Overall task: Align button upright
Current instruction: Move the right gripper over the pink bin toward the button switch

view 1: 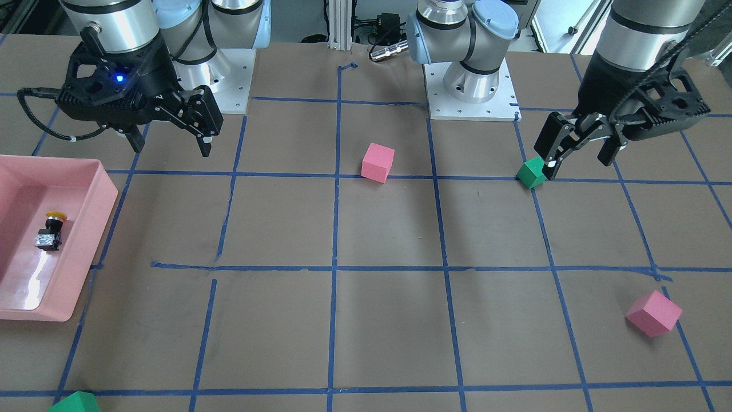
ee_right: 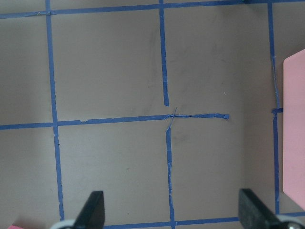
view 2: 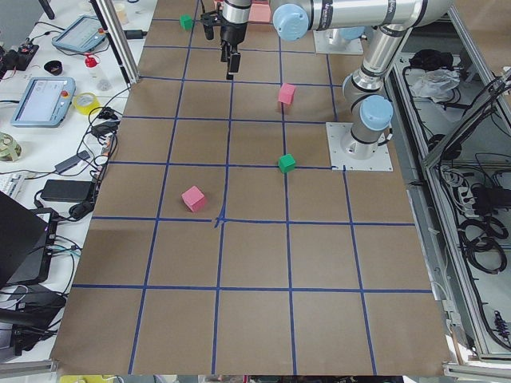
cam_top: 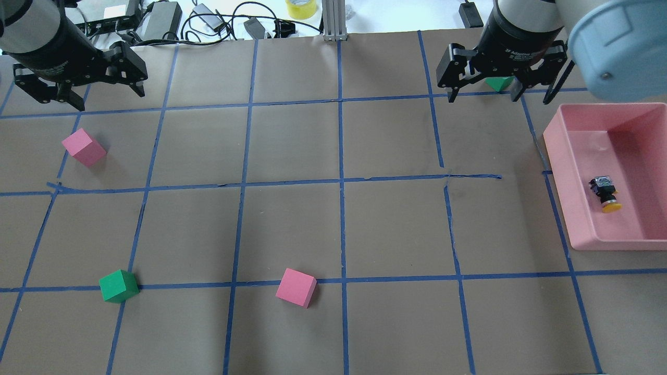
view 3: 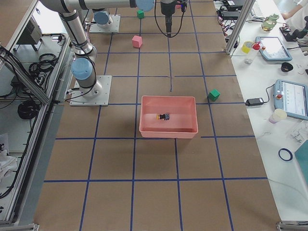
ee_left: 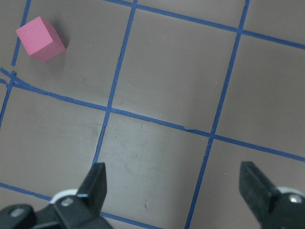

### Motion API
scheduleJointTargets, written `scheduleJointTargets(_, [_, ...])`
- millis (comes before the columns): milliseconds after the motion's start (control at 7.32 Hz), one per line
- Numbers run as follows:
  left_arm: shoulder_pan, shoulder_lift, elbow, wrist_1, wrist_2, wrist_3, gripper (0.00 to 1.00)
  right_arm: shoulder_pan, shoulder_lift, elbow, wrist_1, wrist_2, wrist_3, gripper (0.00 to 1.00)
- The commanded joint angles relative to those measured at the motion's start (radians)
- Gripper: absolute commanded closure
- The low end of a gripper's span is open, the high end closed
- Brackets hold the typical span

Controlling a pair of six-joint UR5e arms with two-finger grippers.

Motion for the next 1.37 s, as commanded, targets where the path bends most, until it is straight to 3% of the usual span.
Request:
scheduleJointTargets(0, [0.006, 0.001, 0.015, -0.004, 0.000, 0.008, 0.00, -0.001, 0.003, 0.000, -0.004, -0.006, -0.002, 0.00])
scheduleJointTargets(683, [0.006, -0.018, 0.038, -0.005, -0.014, 0.066, 0.00, -0.073, 0.004, 0.002, -0.005, -0.004, -0.049, 0.00])
scheduleJointTargets(956, [0.003, -0.010, 0.030, -0.007, -0.003, 0.066, 0.00, -0.232, 0.025, 0.009, -0.006, -0.008, -0.214, 0.00])
scheduleJointTargets(1229, [0.003, -0.013, 0.038, -0.005, -0.008, 0.060, 0.00, -0.451, 0.122, 0.011, -0.022, -0.003, -0.461, 0.00])
